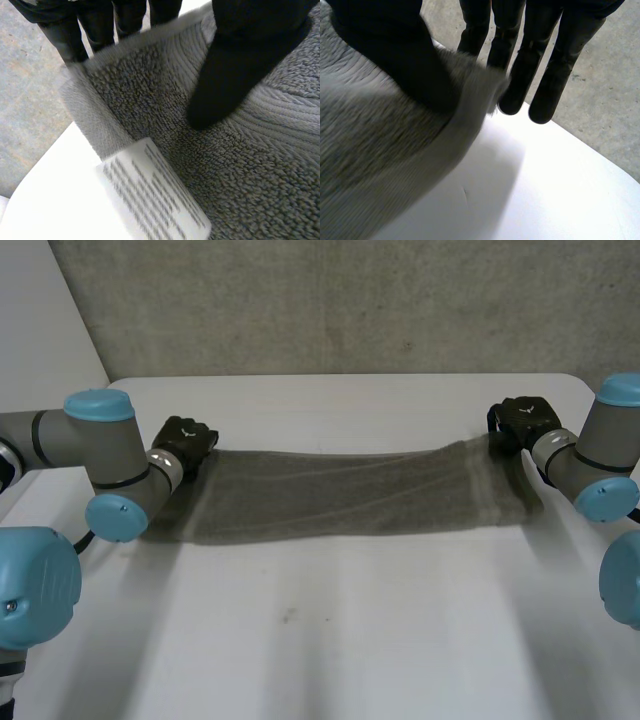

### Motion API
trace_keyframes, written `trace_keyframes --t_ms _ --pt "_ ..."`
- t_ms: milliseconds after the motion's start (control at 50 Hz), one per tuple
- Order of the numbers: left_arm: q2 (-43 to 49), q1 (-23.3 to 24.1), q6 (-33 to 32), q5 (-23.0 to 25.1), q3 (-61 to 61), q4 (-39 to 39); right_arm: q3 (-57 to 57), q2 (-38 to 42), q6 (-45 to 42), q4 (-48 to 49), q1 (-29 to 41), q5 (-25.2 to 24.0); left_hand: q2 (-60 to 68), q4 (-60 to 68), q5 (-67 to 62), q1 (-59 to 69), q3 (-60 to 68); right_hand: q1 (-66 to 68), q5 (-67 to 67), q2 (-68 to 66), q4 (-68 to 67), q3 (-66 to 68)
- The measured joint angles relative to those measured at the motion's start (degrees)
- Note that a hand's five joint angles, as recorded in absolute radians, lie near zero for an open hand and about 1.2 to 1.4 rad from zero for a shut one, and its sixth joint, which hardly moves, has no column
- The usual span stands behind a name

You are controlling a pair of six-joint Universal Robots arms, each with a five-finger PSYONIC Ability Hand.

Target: Fold the towel.

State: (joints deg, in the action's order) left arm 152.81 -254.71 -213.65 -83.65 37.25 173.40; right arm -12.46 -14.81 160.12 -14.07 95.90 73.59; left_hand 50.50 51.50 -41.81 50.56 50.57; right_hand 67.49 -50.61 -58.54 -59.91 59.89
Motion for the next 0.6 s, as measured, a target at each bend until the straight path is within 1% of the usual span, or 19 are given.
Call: trace_keyframes --t_ms 20,40,60,80,100,120,160,220,260,320,380,400,420,460,500,600 --pt "0.0 0.0 0.0 -0.1 0.0 -0.1 0.0 0.0 -0.2 -0.1 0.0 0.0 -8.8 -8.5 8.2 -8.7 -7.3 -12.8 11.5 12.9 12.4 -12.5" --pt "0.0 0.0 0.0 -0.2 0.1 -0.2 0.0 -0.1 -0.4 -0.2 0.0 0.0 -14.4 -15.4 15.1 -14.2 -14.2 -25.7 23.5 25.6 25.1 -25.2" --pt "0.0 0.0 0.0 -0.4 0.2 -0.2 0.0 -0.3 -0.4 -0.3 0.1 0.0 -24.4 -24.3 24.2 -24.5 -24.4 -30.0 27.5 28.4 29.2 -29.4" --pt "-0.1 0.0 -0.1 -0.5 0.2 -0.3 0.0 -0.5 -0.5 -0.3 0.1 0.1 -30.2 -31.3 30.9 -30.2 -30.3 -42.8 39.3 42.1 41.3 -43.0" --pt "-0.2 0.0 0.0 -0.7 0.3 -0.3 0.0 -0.8 -0.5 -0.4 0.1 0.1 -32.6 -33.3 32.7 -32.4 -32.2 -48.6 44.6 45.8 46.1 -46.3" --pt "-0.3 0.0 0.0 -0.9 0.4 -0.4 0.0 -1.3 -0.5 -0.6 0.1 0.1 -34.5 -35.1 34.3 -34.4 -34.6 -54.3 47.5 46.8 47.8 -48.2" --pt "-1.0 0.0 0.2 -1.5 0.5 -0.7 -0.1 -2.9 -0.4 -1.1 0.2 0.2 -38.4 -39.3 38.4 -38.3 -38.4 -55.8 48.6 48.0 49.0 -49.4" --pt "-2.0 0.1 0.6 -1.8 0.7 -1.2 -0.3 -4.8 -0.4 -1.7 0.2 0.2 -39.6 -40.4 39.4 -39.4 -39.5 -56.3 49.0 48.3 49.3 -49.7" --pt "-3.8 0.0 1.8 -2.1 1.0 -1.7 -0.8 -8.1 -0.3 -3.1 0.2 0.2 -40.1 -41.0 39.9 -39.9 -40.1 -56.6 49.3 48.6 49.6 -50.0" --pt "-7.9 0.0 5.6 -2.2 2.2 -2.5 -2.2 -13.1 -0.3 -6.1 0.2 0.2 -40.3 -41.2 40.1 -40.1 -40.4 -56.9 49.5 48.6 49.9 -50.2" --pt "-11.4 -0.1 9.2 -2.0 3.7 -2.8 -3.7 -15.7 -0.5 -8.4 0.1 0.2 -40.3 -41.2 40.2 -40.2 -40.4 -57.0 49.5 48.6 49.9 -50.2" --pt "-11.4 -0.1 9.2 -2.0 3.7 -2.8 -3.7 -15.7 -0.5 -8.4 0.1 0.2 -40.3 -41.2 40.2 -40.2 -40.4 -57.0 49.5 48.6 49.9 -50.2" --pt "-14.4 -0.3 12.4 -1.8 5.6 -2.9 -7.0 -19.0 -1.1 -12.4 -0.2 0.1 -40.3 -41.2 40.2 -40.2 -40.4 -57.0 49.6 48.6 49.9 -50.2" --pt "-15.6 -0.3 13.4 -1.7 6.5 -2.9 -8.3 -20.0 -1.4 -13.5 -0.3 0.1 -40.3 -41.2 40.2 -40.2 -40.4 -57.0 49.6 48.6 49.9 -50.2" --pt "-19.0 -0.5 16.2 -1.4 9.8 -2.9 -13.9 -23.1 -2.8 -16.8 -0.5 -0.1 -40.4 -41.3 40.2 -40.2 -40.4 -57.0 49.6 48.6 49.9 -50.2" --pt "-24.1 -0.9 18.4 0.2 17.0 -2.4 -26.2 -28.6 -5.7 -16.8 -1.1 -0.3 -40.5 -41.4 40.2 -40.2 -40.6 -54.6 49.3 47.4 48.8 -48.7"
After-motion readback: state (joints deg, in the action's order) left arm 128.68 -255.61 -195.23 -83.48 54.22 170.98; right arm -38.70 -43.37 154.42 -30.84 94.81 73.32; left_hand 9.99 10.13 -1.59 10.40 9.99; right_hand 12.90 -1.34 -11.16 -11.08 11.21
